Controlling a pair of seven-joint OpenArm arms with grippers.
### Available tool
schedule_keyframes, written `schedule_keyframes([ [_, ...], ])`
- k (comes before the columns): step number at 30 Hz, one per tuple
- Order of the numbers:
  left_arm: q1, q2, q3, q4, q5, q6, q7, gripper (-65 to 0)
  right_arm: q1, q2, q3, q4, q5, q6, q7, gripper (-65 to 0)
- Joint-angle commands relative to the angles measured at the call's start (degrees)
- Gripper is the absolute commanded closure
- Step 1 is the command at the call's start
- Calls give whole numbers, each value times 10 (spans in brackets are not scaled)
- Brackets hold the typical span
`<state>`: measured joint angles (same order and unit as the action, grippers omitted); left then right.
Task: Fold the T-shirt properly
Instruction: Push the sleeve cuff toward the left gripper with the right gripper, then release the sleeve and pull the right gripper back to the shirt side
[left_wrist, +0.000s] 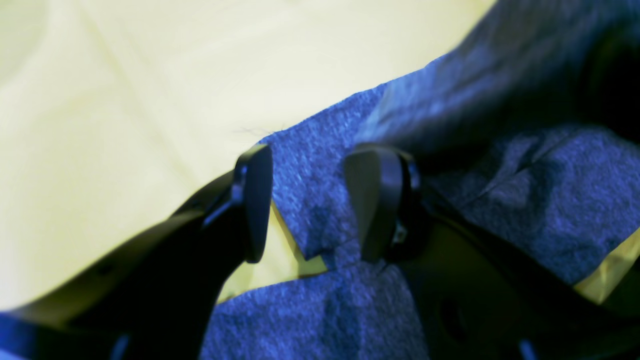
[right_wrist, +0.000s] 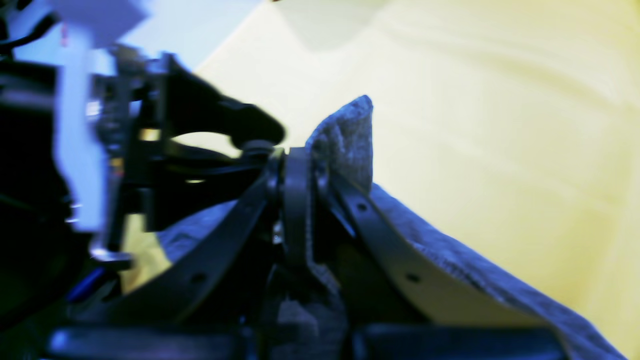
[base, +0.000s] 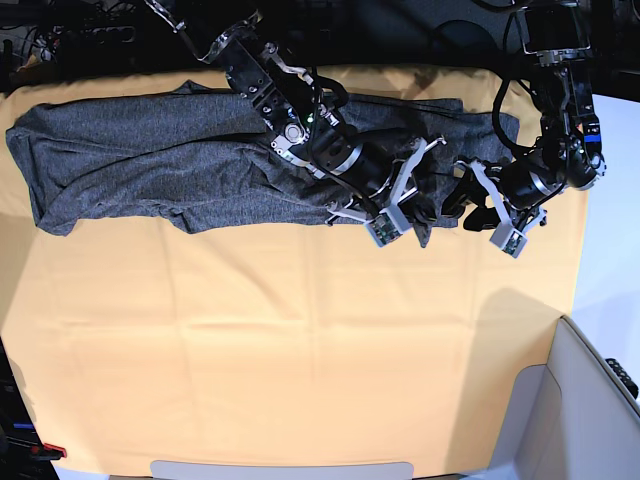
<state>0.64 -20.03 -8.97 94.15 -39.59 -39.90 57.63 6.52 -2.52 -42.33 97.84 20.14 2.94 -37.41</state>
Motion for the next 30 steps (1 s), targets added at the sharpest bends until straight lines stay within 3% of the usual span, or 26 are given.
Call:
schedule_keyframes([
  [1, -9, -10, -6, 9, -9, -1, -22, -267, 10, -8, -6, 2, 4, 2, 18, 0],
  [5, -9, -13, -6, 9, -9, -1, -54, -267, 10, -11, -25, -25, 4, 2, 18, 0],
  [18, -9, -12, -43, 9, -9, -1, -53, -267, 29, -30, -44, -105, 3, 1, 21, 0],
  [26, -9, -12, -43, 9, -9, -1, -54, -267, 30, -64, -45, -175, 3, 4, 17, 0],
  [28, -9, -12, -43, 9, -9, -1, -54, -267, 32, -64, -45, -182, 3, 5, 14, -20],
  [30, -9, -12, -43, 9, -9, -1, -54, -267, 37, -65, -45, -183, 3, 5, -11, -80],
])
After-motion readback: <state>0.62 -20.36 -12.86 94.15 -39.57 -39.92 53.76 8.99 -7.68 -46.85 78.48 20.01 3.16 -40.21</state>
